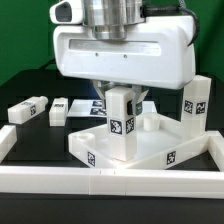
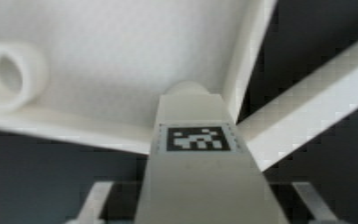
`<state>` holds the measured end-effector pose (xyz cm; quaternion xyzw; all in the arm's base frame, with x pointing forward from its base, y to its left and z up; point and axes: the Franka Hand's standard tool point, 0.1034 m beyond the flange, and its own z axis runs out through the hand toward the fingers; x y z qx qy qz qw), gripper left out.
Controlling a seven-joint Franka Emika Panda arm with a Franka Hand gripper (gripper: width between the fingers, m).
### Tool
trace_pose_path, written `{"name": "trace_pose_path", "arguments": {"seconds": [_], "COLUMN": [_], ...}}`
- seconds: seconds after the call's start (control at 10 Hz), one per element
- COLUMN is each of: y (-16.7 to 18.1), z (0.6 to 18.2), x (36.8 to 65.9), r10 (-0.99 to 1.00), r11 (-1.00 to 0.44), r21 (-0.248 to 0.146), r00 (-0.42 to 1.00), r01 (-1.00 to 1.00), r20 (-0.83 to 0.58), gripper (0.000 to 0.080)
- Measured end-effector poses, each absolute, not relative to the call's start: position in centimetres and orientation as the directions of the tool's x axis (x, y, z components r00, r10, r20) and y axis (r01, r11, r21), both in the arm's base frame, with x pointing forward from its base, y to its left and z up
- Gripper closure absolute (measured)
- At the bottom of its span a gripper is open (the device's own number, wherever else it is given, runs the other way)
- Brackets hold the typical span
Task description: Assemble desk
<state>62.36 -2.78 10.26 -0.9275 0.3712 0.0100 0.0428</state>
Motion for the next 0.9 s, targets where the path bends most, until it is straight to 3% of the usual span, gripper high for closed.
{"name": "trace_pose_path", "arguments": {"seconds": [0.4, 0.6, 0.7, 0.8, 0.9], "y": [-2.18, -2.15, -2.14, -1.92, -1.80], "z": [10.23, 10.23, 10.23, 10.21, 10.23], "x": [62.47, 62.47, 62.46, 62.43, 62.45], "r10": [-0.865, -0.866, -0.848, -0.834, -0.796], "r11": [-0.493, -0.493, -0.522, -0.544, -0.598], "r21": [-0.056, -0.056, -0.058, -0.058, -0.062], "r00": [0.496, 0.496, 0.525, 0.547, 0.601], "r01": [-0.868, -0.868, -0.851, -0.837, -0.799], "r20": [-0.069, -0.069, -0.068, -0.067, -0.063], "gripper": [0.0509, 0.0509, 0.0319, 0.0208, 0.0208]}}
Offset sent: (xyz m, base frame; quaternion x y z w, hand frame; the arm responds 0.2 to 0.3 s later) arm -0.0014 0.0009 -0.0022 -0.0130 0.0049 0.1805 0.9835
